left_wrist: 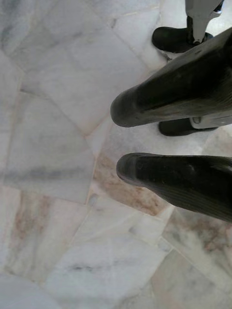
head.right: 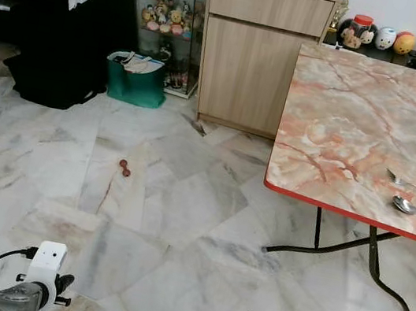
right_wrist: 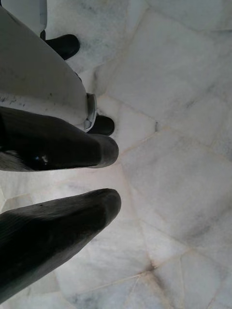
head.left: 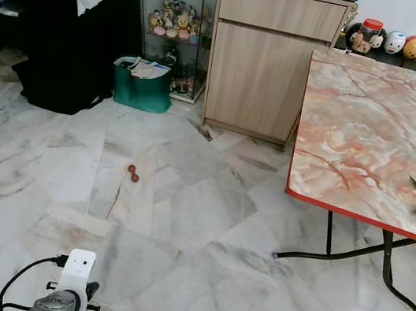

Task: Setting the table

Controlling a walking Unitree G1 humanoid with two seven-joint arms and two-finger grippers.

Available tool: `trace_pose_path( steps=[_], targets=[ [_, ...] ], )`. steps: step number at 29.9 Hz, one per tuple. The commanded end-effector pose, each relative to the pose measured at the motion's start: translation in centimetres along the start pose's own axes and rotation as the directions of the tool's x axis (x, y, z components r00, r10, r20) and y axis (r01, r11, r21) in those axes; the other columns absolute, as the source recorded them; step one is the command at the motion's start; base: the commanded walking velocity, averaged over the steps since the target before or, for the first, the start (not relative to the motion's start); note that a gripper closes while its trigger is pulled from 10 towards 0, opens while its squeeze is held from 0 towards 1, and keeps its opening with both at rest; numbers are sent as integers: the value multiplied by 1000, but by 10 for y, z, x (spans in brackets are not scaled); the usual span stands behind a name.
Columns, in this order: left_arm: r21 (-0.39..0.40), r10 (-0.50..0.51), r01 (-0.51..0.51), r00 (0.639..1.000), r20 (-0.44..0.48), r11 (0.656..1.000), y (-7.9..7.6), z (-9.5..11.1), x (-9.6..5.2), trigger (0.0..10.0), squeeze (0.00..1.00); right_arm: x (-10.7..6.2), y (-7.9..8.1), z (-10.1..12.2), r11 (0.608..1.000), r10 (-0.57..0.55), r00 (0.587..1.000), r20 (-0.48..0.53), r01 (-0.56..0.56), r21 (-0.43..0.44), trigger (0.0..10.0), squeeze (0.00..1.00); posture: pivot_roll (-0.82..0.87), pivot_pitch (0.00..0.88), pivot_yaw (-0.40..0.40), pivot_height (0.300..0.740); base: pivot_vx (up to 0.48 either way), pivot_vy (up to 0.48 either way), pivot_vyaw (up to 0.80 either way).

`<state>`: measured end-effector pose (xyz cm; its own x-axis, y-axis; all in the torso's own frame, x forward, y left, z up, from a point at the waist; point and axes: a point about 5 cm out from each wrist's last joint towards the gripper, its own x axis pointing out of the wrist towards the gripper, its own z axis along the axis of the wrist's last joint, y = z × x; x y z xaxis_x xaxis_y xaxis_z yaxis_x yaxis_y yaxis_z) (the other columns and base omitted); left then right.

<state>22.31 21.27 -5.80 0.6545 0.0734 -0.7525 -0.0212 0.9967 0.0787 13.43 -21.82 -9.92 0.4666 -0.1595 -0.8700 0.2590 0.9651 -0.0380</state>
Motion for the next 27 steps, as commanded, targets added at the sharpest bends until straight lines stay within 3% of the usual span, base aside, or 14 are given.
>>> trace_pose_path(
  steps=[1, 6, 12, 27],
  targets=[
    [32, 1, 0, 1000, -25, 999, -2, -9, -1, 10000, 0, -1, -1, -4, 1000, -9, 1000, -4, 9, 17, 10000, 0, 77, 0, -9, 740, 0, 0, 0],
    [44, -3, 4, 999, -33, 999, -2, -13, -2, 10000, 0, -1, 2, -7, 998, -9, 1000, -7, 9, 60, 10000, 0, 63, 0, 4, 740, 0, 0, -396],
    [62, 1, 1, 1000, -30, 998, 0, -12, -2, 10000, 0, -2, 9, -12, 1000, 11, 1000, -25, -10, 15, 10000, 0, 67, 0, 5, 740, 0, 0, -748],
    [81, 1, 1, 1000, -24, 997, -2, -11, -2, 10000, 0, -1, 1, -7, 1000, 6, 1000, -6, -5, 7, 10000, 0, 73, 0, 3, 740, 0, -70, 0]
  ],
)
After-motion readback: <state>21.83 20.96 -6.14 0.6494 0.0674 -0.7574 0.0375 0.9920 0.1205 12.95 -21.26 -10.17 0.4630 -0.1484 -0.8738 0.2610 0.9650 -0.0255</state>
